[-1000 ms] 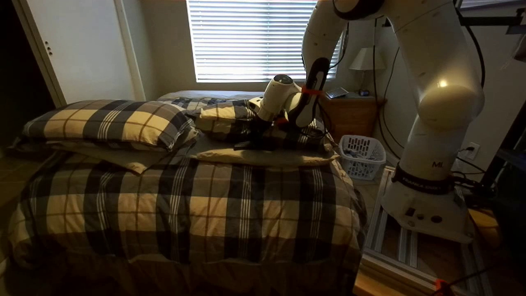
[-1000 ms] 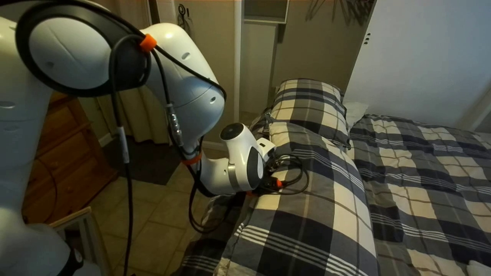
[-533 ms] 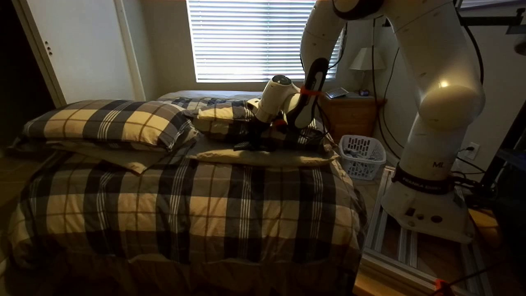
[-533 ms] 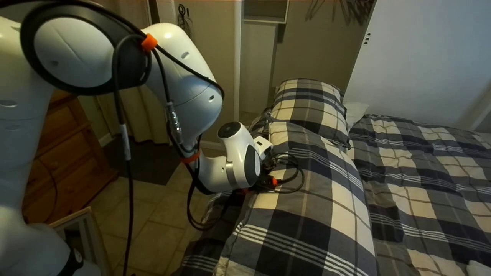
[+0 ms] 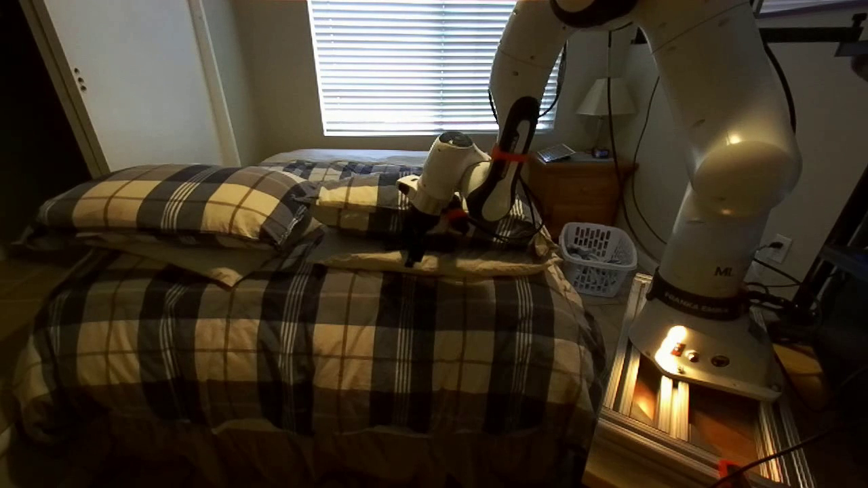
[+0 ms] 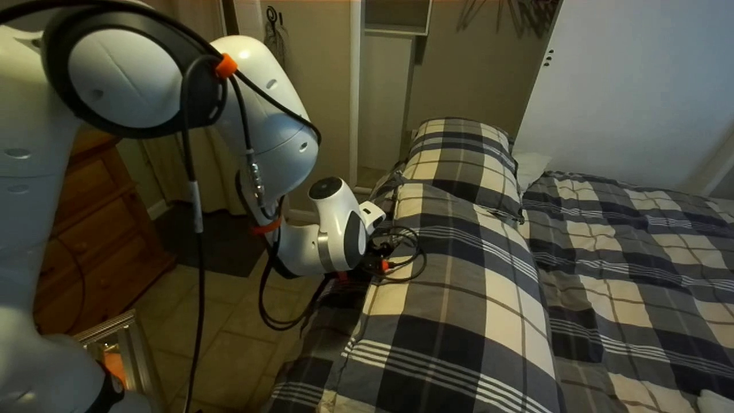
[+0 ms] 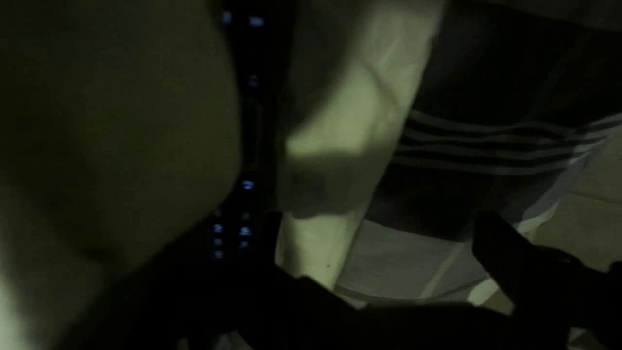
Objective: Put the remote control under the pillow
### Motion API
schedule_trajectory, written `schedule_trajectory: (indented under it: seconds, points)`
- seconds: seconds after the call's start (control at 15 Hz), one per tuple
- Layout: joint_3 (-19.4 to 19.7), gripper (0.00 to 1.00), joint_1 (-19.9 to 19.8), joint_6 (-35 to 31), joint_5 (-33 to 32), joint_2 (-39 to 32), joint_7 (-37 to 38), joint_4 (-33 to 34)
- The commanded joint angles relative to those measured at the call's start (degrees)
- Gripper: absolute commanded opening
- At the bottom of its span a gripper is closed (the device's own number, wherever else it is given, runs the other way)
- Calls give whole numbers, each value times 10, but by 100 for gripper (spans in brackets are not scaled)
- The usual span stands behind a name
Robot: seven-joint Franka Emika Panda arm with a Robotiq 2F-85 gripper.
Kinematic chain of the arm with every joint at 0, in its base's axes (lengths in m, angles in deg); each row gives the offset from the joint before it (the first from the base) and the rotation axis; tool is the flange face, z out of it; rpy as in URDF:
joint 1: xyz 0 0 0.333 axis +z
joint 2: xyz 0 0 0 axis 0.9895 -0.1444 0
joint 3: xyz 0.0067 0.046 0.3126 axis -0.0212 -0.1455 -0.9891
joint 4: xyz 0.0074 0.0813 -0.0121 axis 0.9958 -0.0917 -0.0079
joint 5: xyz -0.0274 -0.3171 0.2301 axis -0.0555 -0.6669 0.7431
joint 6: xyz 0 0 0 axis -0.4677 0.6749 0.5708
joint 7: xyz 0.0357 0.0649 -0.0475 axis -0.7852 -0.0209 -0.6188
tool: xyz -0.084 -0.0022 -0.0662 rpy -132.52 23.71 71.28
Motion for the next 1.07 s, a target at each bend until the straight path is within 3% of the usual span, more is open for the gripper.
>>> schedule_trajectory:
  seconds: [0.0,0.2,0.27,0.47,0.53,0.67,0.73,1.0]
  points:
    - [-47,100,-9,35,72,41,-39,-61]
    - [-73,100,-11,50,127,66,-67,-86]
    - [-114,100,-49,70,103,74,-44,-90]
    - [-142,100,-58,124,122,122,-38,-109]
    - [-119,100,-24,128,177,139,-71,-119]
    - [-108,100,-3,153,214,175,-76,-126]
    - [-123,100,-19,182,181,190,-38,-121]
    - [-116,100,-4,270,174,257,-2,-118]
